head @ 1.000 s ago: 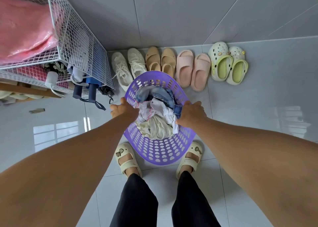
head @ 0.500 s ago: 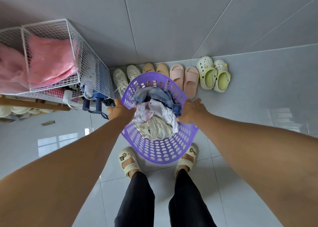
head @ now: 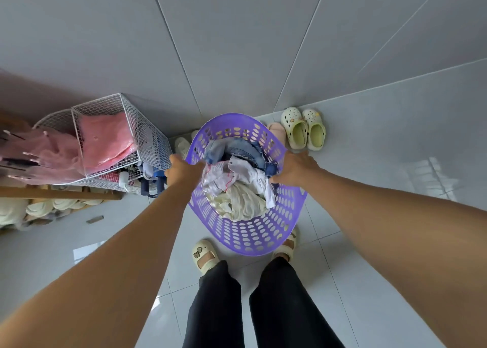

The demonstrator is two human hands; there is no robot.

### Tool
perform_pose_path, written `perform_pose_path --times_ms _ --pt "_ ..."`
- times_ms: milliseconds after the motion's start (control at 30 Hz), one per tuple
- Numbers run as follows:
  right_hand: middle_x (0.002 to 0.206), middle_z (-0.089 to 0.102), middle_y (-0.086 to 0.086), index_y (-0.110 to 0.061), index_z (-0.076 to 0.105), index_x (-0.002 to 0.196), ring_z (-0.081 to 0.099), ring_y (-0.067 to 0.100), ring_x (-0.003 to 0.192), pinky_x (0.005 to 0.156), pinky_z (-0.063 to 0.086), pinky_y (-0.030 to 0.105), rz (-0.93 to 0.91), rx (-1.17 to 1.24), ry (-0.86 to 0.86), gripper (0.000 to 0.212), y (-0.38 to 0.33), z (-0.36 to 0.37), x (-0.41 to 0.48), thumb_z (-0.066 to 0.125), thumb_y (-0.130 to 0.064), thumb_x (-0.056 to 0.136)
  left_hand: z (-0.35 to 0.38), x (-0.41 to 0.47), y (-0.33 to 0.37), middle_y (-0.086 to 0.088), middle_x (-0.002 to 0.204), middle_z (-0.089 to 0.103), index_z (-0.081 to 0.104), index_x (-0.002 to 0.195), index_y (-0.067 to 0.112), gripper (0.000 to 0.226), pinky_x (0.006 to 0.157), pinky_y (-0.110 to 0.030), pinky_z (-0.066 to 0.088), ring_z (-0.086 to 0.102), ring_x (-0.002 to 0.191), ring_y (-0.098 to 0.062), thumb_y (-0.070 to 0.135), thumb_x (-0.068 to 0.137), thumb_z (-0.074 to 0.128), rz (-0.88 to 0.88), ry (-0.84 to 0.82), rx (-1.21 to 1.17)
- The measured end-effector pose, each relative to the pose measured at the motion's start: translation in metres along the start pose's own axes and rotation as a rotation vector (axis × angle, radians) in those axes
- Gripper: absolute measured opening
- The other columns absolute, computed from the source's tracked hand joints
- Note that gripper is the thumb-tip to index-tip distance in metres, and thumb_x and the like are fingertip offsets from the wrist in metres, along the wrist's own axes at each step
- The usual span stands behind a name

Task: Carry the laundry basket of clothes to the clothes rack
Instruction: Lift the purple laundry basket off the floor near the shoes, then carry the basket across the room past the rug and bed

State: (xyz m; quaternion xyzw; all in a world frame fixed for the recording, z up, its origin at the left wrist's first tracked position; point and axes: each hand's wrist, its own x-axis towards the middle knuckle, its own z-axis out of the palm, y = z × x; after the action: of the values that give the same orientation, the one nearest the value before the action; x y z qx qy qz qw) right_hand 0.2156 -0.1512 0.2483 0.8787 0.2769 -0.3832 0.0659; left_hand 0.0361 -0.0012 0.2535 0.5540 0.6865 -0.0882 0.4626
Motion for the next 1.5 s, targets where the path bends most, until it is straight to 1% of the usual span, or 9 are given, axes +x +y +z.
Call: perform_pose_path --times_ms 167,233,267,333,767,933,1067,1200,1500 --pt "0.131 0.054 0.019 -0.010 0.047 0.133 0.047 0.033 0.126 0.094 0.044 0.036 0.016 0.079 0.032 0.079 0.013 -0.034 -0.043 0.072 -0.056 0.073 -0.019 -0.046 0.025 -0.031 0.133 0.055 0.046 0.136 -0.003 0.060 0.092 -0.052 0.052 0.057 0.122 -0.046 0.031 0.090 0.061 0.056 0.007 -0.064" --pt "0.130 0.054 0.018 -0.011 0.049 0.131 0.050 0.033 0.124 0.093 0.046 0.036 0.038 0.133 0.043 0.080 0.017 -0.045 -0.057 0.073 -0.058 0.071 -0.024 -0.062 0.034 -0.028 0.100 0.063 0.059 0.104 -0.003 0.036 0.074 -0.042 0.054 0.054 0.127 -0.032 0.030 0.091 0.061 0.120 0.032 -0.077" --pt "0.128 0.056 0.018 -0.012 0.052 0.127 0.053 0.034 0.121 0.091 0.047 0.036 0.045 0.164 0.051 0.077 0.021 -0.051 -0.066 0.074 -0.058 0.070 -0.027 -0.073 0.038 -0.019 0.077 0.057 0.054 0.079 0.004 0.029 0.059 -0.033 0.045 0.032 0.084 -0.019 0.029 0.091 0.060 0.145 0.043 -0.074" --pt "0.123 0.061 0.017 -0.015 0.058 0.115 0.059 0.033 0.114 0.085 0.050 0.034 0.039 0.215 0.066 0.066 0.027 -0.062 -0.080 0.075 -0.058 0.068 -0.032 -0.090 0.045 -0.007 0.064 0.042 0.041 0.063 0.012 0.037 0.050 -0.028 0.029 0.040 0.074 -0.024 0.028 0.091 0.059 0.176 0.046 -0.048" --pt "0.114 0.064 0.009 -0.010 0.059 0.115 0.062 0.028 0.104 0.076 0.046 0.029 0.059 0.394 0.057 0.064 0.077 -0.113 -0.132 0.074 -0.055 0.072 -0.019 -0.156 0.108 -0.010 0.083 0.038 0.035 0.063 0.026 0.037 0.059 -0.030 0.022 0.033 0.079 -0.021 0.031 0.090 0.061 0.263 -0.051 -0.252" --pt "0.094 0.047 0.011 -0.022 0.029 0.064 0.045 0.026 0.087 0.073 0.034 0.028 0.183 0.445 0.107 0.056 0.097 -0.114 -0.153 0.073 -0.056 0.072 -0.009 -0.164 0.130 -0.012 0.085 0.046 0.040 0.065 0.017 0.037 0.055 -0.028 0.033 0.042 0.078 -0.021 0.033 0.094 0.057 0.353 -0.091 -0.061" --pt "0.099 0.051 0.014 -0.019 0.042 0.074 0.048 0.028 0.094 0.077 0.035 0.029 0.269 0.525 0.158 0.046 0.107 -0.107 -0.174 0.070 -0.056 0.075 -0.001 -0.169 0.144 -0.012 0.085 0.049 0.048 0.074 0.014 0.029 0.065 -0.029 0.042 0.051 0.080 -0.021 0.032 0.095 0.055 0.470 -0.182 0.072" --pt "0.130 0.056 0.013 -0.008 0.053 0.129 0.047 0.031 0.127 0.100 0.042 0.036 0.351 0.562 0.204 0.070 0.121 -0.090 -0.201 0.066 -0.055 0.080 0.009 -0.181 0.148 -0.015 0.082 0.047 0.041 0.063 0.014 0.040 0.068 -0.033 0.036 0.047 0.078 -0.022 0.036 0.092 0.059 0.530 -0.245 0.166" --pt "0.125 0.060 0.012 -0.005 0.056 0.125 0.052 0.031 0.121 0.095 0.048 0.037 0.507 0.706 0.254 0.069 0.157 -0.042 -0.265 0.066 -0.056 0.079 0.052 -0.236 0.144 -0.013 0.076 0.047 0.044 0.062 0.010 0.039 0.068 -0.032 0.036 0.052 0.078 -0.022 0.036 0.086 0.061 0.619 -0.381 0.316"
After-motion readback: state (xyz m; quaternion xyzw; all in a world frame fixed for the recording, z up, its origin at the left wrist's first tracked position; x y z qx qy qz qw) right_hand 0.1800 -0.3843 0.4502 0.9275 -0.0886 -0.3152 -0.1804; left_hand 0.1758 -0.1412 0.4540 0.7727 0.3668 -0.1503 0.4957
